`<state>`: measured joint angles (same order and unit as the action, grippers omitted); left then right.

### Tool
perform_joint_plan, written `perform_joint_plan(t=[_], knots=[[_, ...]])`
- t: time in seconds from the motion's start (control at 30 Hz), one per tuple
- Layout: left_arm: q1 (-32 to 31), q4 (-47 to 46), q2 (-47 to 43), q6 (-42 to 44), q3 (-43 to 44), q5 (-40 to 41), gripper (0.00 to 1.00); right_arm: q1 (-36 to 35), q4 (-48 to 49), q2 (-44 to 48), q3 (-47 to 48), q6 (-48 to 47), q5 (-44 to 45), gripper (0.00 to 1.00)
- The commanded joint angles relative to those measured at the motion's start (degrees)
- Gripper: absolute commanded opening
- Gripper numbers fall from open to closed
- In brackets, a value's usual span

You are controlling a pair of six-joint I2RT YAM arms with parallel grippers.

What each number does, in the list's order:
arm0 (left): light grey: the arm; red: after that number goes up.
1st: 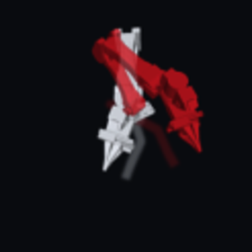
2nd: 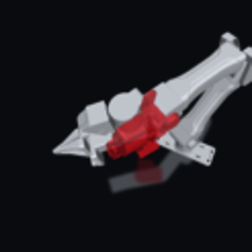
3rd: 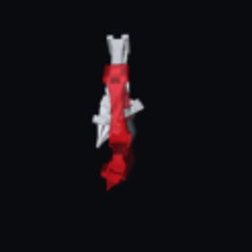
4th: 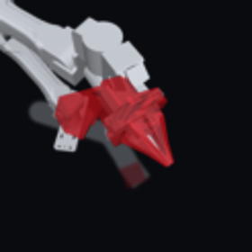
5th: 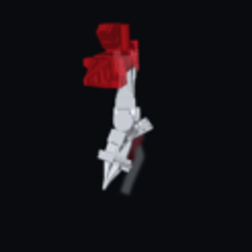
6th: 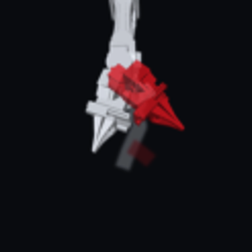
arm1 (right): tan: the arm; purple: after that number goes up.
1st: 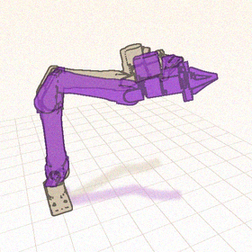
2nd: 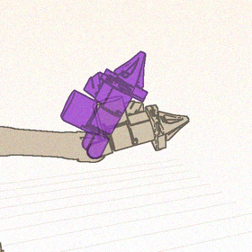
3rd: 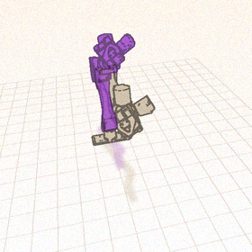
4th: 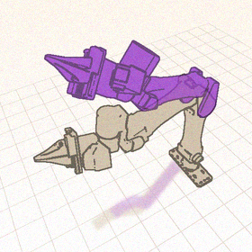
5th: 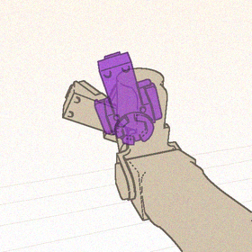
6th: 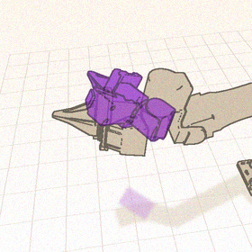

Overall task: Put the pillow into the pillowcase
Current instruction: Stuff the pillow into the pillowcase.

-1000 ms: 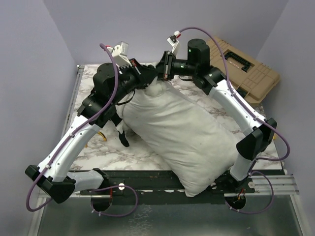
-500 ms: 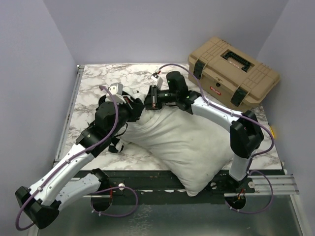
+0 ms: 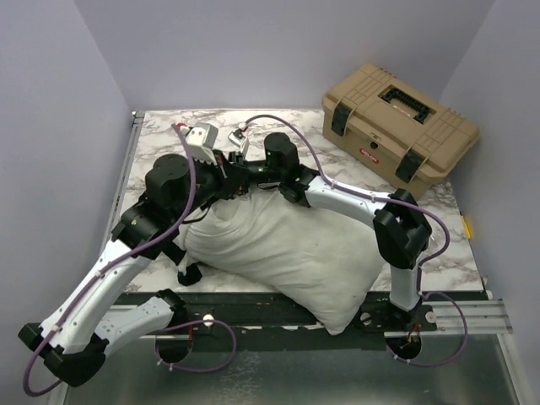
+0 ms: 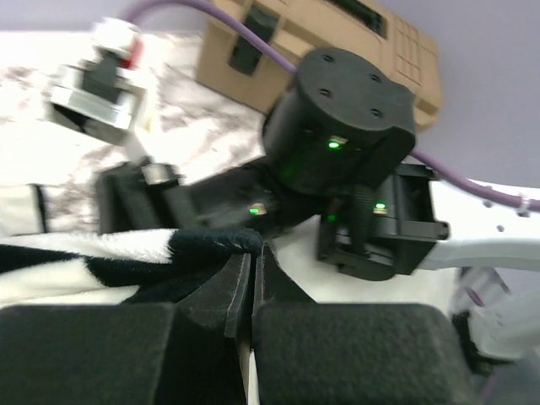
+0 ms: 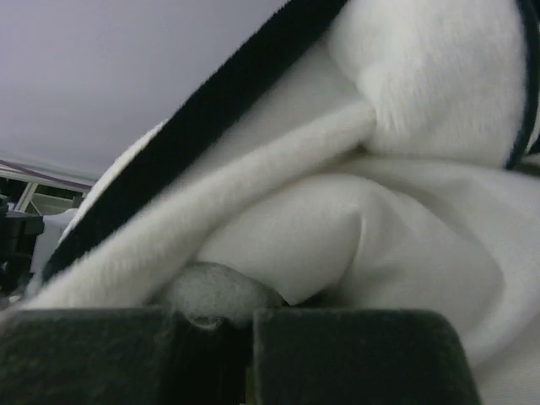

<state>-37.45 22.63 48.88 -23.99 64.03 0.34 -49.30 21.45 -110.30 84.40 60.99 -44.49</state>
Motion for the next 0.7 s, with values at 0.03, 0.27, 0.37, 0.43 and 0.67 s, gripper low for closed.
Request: perform_joint_plan(t=[0.03, 0.27, 0.37, 0.43, 0.67], knots=[[-2.52, -9.75, 8.51, -10.14, 9.51, -23.13, 0.0, -1.37, 4.65, -4.56, 5.51, 4.02, 2.2, 0.0], [-5.91, -10.38, 9.81, -8.91, 10.98, -19.42, 0.0, 4.44, 20.43, -2.32, 0.51, 16.73, 2.72, 0.0], [-5.97, -10.63, 10.12, -7.37, 10.58, -15.39, 0.0, 7.38, 19.47, 1.2, -0.05, 16.68, 2.2, 0.0], [-6.02, -12.34, 11.12, -7.25, 10.5, -14.63, 0.0, 9.9, 17.01, 4.91, -0.99, 15.02, 2.53, 0.0], [-7.08, -19.59, 16.3, -7.77, 10.12, -16.11, 0.0, 14.76, -2.42, 13.75, 4.62, 3.04, 5.83, 0.0]])
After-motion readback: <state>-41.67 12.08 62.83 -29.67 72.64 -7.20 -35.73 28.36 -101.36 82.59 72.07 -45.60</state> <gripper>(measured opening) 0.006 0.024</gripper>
